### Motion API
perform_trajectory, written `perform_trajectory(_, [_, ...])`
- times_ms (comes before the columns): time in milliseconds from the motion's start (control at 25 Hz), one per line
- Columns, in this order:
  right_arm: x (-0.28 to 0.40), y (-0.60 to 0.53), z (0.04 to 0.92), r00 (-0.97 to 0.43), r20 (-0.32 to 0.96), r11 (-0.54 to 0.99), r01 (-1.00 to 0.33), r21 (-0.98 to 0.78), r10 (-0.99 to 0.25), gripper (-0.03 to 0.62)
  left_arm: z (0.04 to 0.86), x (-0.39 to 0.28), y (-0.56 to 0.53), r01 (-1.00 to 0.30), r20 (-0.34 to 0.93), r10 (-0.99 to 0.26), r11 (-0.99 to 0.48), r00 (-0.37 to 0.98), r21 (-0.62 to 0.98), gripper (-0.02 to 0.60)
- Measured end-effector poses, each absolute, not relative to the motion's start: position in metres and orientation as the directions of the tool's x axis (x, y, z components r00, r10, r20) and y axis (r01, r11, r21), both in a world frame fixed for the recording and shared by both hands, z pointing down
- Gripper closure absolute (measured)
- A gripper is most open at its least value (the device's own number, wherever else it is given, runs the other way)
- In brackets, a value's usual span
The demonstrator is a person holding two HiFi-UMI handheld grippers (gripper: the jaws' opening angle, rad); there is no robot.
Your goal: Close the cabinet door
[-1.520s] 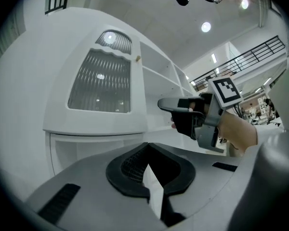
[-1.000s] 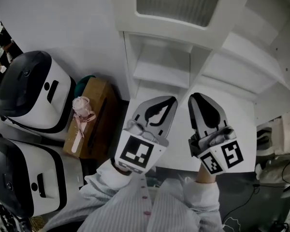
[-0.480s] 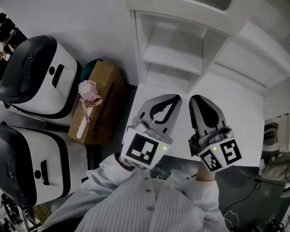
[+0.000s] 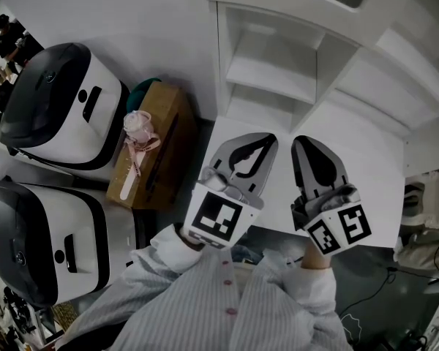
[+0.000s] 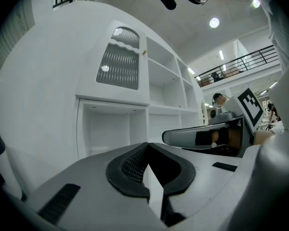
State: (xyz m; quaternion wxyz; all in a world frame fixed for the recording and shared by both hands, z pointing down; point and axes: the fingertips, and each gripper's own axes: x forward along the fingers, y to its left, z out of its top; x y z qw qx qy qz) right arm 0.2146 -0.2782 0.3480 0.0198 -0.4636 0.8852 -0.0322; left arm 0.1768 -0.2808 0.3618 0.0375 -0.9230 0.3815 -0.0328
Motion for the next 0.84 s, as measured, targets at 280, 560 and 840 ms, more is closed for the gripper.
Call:
perform_trajectory(280, [0.21,-0.276,0.351,-0.554,0.014,0.552,-0.831,-0.069,-0.833,0.572,0.36,0.167,-0.284,-0.703,0.028,-0.708,-0.704,0.705,-0.102,0.571])
perform_trajectory(560, [0.205,-0.271,0.352,-0.55,0.015,0.547,-0.833,-0.079,-0.835,0.572,0.359,0.159,-0.283,-0.709,0.018,-0.713,-0.699,0.701,-0.091,0.571])
perform_trajectory(840, [0.206,-0.269,0.356,-0.538,0.018,0.535,-0.841,-0.086,-0.843,0.572,0.358,0.155,-0.284,-0.715,-0.003,-0.717,-0.694,0.697,-0.085,0.571])
